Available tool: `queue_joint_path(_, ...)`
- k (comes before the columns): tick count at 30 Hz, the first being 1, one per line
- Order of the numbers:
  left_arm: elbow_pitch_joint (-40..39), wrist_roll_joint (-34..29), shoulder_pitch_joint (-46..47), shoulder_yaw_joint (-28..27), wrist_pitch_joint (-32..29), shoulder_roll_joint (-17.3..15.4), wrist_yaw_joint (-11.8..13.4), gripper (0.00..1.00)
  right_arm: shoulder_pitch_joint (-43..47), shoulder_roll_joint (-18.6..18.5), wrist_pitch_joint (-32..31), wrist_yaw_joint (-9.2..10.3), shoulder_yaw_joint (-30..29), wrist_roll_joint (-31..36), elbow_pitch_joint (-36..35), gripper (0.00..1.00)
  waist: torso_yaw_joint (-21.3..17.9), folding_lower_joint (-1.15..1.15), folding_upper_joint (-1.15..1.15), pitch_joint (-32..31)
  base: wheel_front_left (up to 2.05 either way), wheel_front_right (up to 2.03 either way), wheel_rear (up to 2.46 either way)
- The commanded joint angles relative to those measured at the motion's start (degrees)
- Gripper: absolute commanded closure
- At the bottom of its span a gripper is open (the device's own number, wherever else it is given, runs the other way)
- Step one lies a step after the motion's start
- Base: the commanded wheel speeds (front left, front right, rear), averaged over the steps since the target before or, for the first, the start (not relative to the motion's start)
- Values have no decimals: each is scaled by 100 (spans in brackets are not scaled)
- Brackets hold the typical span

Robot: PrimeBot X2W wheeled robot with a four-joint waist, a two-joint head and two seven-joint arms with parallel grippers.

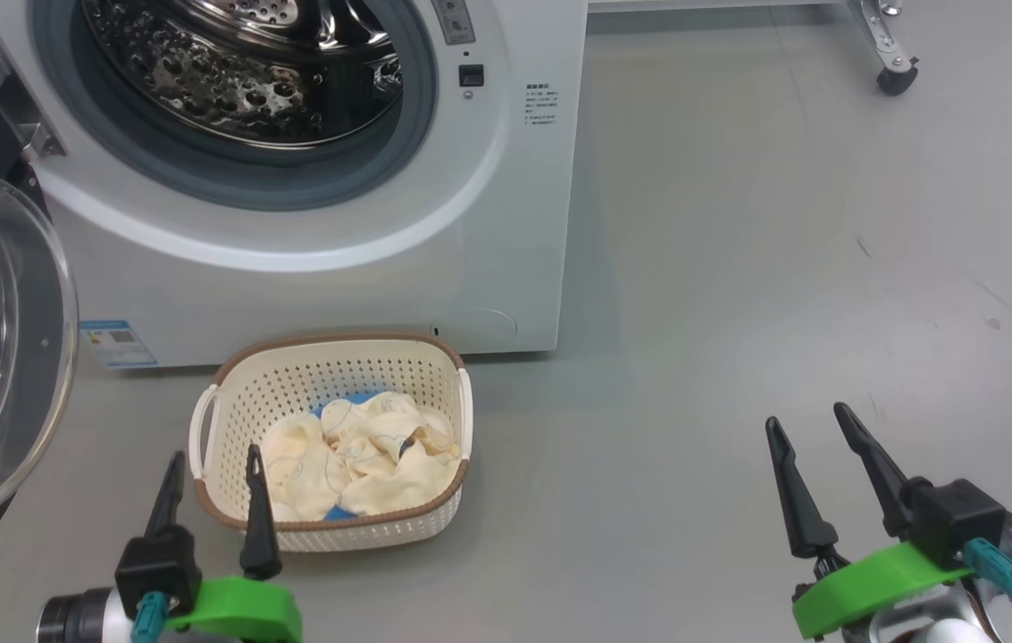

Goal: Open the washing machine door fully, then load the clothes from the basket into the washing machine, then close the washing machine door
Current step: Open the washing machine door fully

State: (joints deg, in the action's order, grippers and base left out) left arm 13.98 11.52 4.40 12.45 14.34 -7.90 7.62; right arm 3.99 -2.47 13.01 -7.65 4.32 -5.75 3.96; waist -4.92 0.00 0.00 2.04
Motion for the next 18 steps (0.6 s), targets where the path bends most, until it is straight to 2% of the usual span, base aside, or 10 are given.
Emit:
queue_joint_path(1, -108, -81, 266, -182, 47, -67, 43, 0, -149, -41, -12, 16, 116, 42, -212, 0, -40, 0, 0, 14, 0, 0, 0)
queue_joint_path(18, 4, -5, 290, -162, 55, -74, 112, 0, -169, -41, 5, 16, 90, 16, -226, 0, -60, 0, 0, 88, 0, 0, 0)
